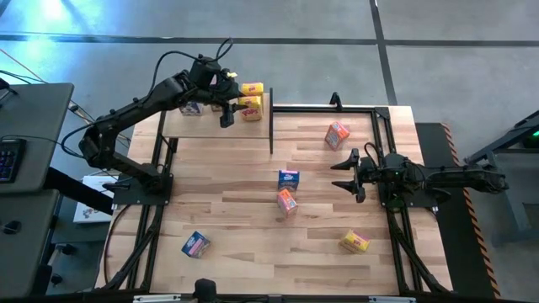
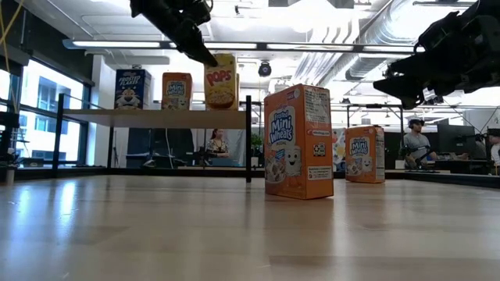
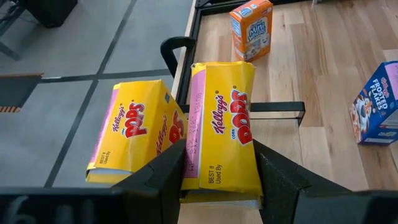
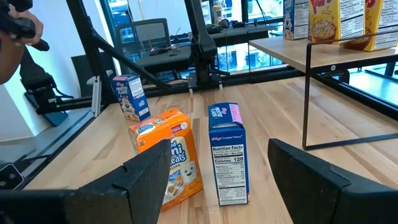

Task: Stack cereal on shelf
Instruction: Put the left yellow cereal box on the shelf aligned with the other yellow cereal box

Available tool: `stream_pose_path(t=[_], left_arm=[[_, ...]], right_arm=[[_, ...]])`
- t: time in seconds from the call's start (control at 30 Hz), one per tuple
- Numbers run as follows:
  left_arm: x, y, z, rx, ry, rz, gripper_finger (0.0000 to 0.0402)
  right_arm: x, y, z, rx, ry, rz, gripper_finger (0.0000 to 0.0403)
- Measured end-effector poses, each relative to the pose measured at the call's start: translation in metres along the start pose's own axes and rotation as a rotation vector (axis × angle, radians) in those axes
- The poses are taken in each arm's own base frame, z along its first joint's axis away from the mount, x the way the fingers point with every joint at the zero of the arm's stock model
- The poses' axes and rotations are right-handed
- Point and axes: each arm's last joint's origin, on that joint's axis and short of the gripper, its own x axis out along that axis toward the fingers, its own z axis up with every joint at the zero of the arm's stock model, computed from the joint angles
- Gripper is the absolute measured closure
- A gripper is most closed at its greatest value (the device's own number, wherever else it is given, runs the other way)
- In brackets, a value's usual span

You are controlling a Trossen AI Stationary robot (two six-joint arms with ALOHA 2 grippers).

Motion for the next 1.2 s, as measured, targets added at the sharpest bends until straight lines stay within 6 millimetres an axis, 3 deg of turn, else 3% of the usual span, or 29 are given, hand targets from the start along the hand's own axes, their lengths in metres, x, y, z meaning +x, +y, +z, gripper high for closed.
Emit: stream_pose_path(t=[0.87, 1.2], left_arm=[[0.0, -0.001, -0.003, -0.017, 0.033, -0.002, 0.0253], [0.016, -0.003, -0.003, -0.01, 0.04, -0.026, 0.0253]], right_arm=[[0.0, 0.0, 0.0, 0.0, 0.0, 0.0, 0.0142], [0.0, 0.0, 0.0, 0.0, 0.001, -0.001, 0.0142]])
